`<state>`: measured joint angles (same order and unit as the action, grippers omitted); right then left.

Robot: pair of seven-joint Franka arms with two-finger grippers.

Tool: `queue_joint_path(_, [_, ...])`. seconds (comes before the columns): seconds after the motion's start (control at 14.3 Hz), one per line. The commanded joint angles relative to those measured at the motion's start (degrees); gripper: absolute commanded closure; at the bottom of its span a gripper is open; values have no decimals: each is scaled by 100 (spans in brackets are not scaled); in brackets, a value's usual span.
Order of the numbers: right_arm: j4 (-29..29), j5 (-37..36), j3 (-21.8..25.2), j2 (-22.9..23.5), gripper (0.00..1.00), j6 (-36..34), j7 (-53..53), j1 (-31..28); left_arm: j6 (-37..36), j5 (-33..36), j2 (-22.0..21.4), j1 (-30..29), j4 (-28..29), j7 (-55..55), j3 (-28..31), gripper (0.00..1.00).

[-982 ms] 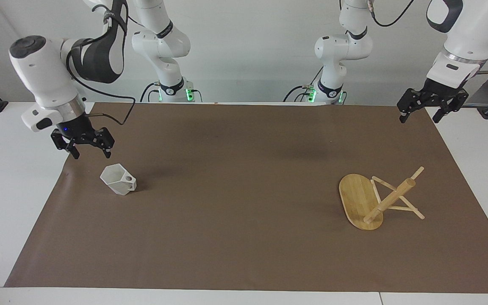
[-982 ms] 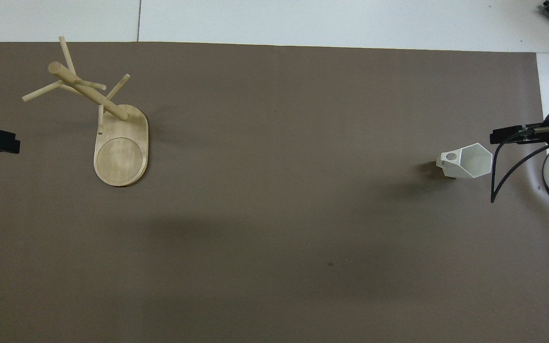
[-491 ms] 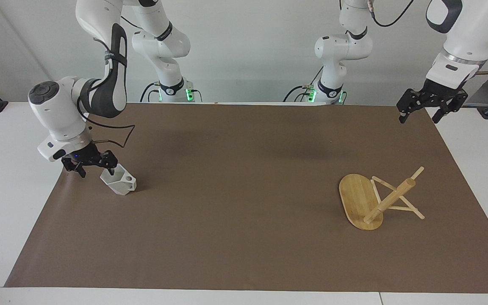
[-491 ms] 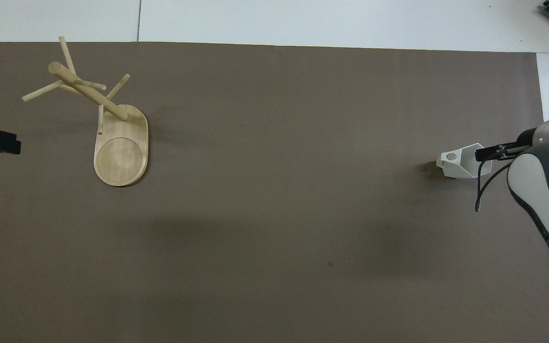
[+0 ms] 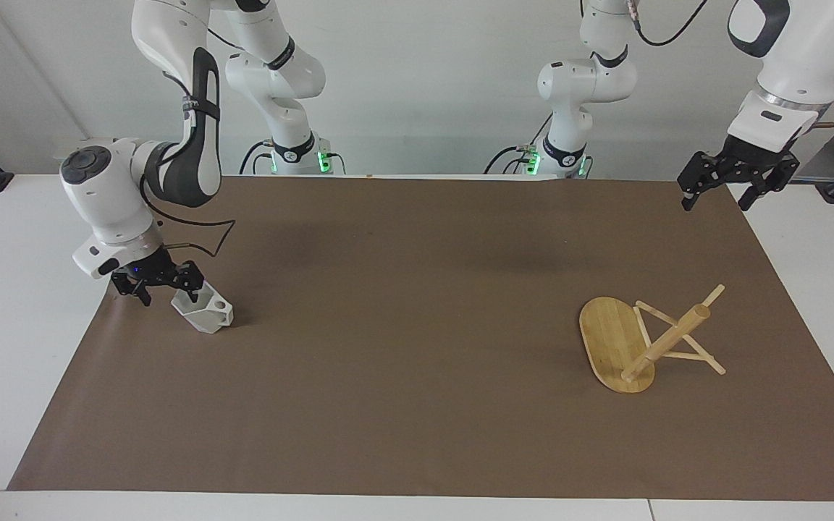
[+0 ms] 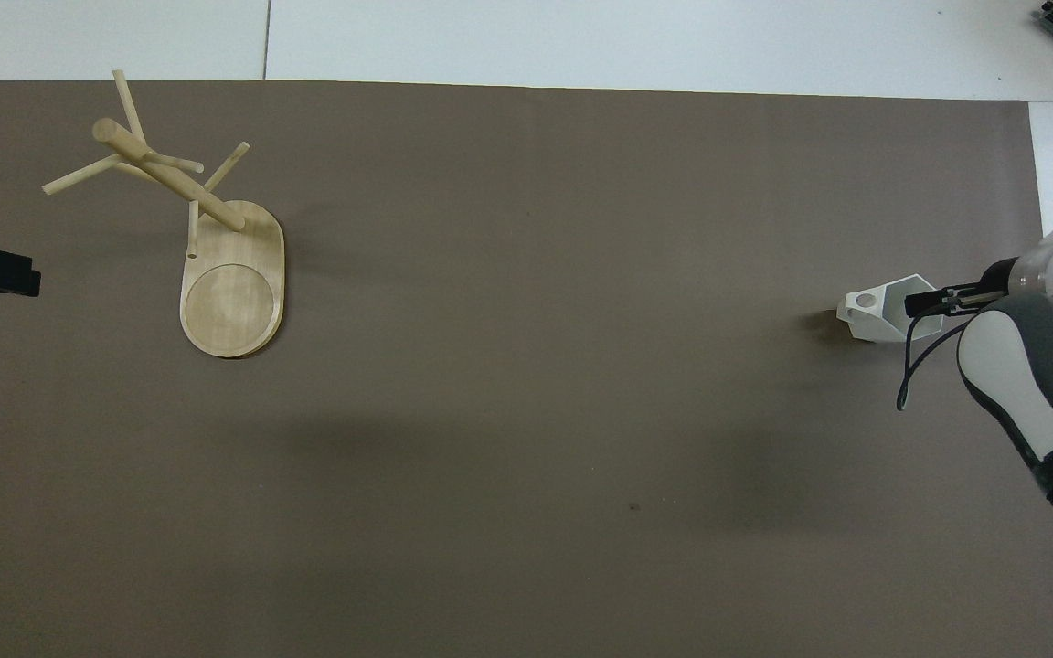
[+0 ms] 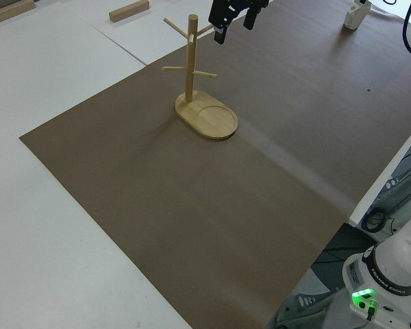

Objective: Hang cup on rack
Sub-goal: 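Reach the right gripper to the white cup and grasp its rim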

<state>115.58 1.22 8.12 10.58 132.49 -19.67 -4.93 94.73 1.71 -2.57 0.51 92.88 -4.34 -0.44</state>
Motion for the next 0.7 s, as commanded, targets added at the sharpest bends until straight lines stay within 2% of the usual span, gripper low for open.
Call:
queue_joint_path(0.0, [87, 151, -21, -30, 16, 146, -178, -70, -7, 101, -86, 46, 107, -58, 18, 0])
queue_joint_path(0.07, [79, 151, -21, -30, 22, 146, -178, -87, -7, 101, -86, 46, 107, -50, 18, 0])
queue_joint_path(0.21, [70, 151, -21, -30, 41, 137, -178, -87, -7, 101, -86, 2, 107, -67, 27, 0])
queue_joint_path(0.28, [52, 151, -21, -30, 56, 128, -169, -87, -16, 101, -86, -7, 107, -50, 27, 0])
queue_joint_path(0.42, [26, 168, -21, -30, 95, 102, -117, -87, 97, 92, -86, 28, 99, -76, 18, 0])
queue_joint_path(0.49, [17, 186, -21, -30, 100, 84, -108, -78, 98, 101, -77, 37, 99, -93, 27, 0])
queue_joint_path(0.63, [-18, 658, -21, -30, 100, 49, -11, -70, 142, 92, -77, 28, 90, -85, 18, 0])
